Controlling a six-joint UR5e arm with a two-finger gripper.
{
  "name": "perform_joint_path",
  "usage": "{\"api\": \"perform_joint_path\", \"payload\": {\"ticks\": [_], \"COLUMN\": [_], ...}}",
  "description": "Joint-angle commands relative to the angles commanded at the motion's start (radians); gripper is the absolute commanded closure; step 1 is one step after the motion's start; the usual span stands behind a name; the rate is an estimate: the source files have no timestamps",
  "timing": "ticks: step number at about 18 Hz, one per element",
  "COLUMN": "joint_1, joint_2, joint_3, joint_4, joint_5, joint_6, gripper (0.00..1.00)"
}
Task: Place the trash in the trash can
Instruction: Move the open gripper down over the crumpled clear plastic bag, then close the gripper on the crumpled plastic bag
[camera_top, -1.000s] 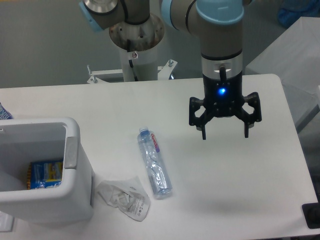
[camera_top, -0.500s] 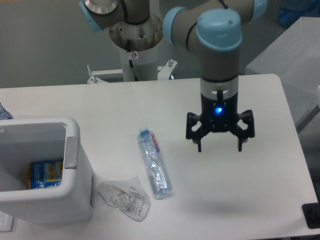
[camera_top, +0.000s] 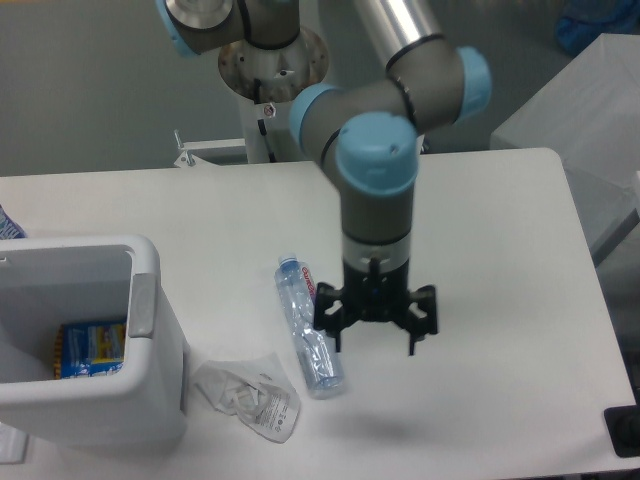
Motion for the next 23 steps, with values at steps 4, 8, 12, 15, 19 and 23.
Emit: {"api": "perform_joint_path", "payload": {"ticks": [4,8,12,15,19,23], "joint_1": [-0.057,-0.095,-0.123,-0.132,-0.138,-0.141], "joint_2": [-0.038,-0.106,-0.135,-0.160,-0.170,-0.178], "joint_3": [0.000,-0.006,-0.008,-0.006,-0.008,-0.009], "joint_4": [0.017,0.071,0.077,0.086,0.094,0.092], "joint_5": [-0.017,-0.037,-0.037,-0.034,-0.031,-0.022], "joint_6": [-0.020,-0.077,-0.086,-0.112,-0.112,-0.113], "gripper": [0.00,0.00,0.00,0.00,0.04,0.36]}}
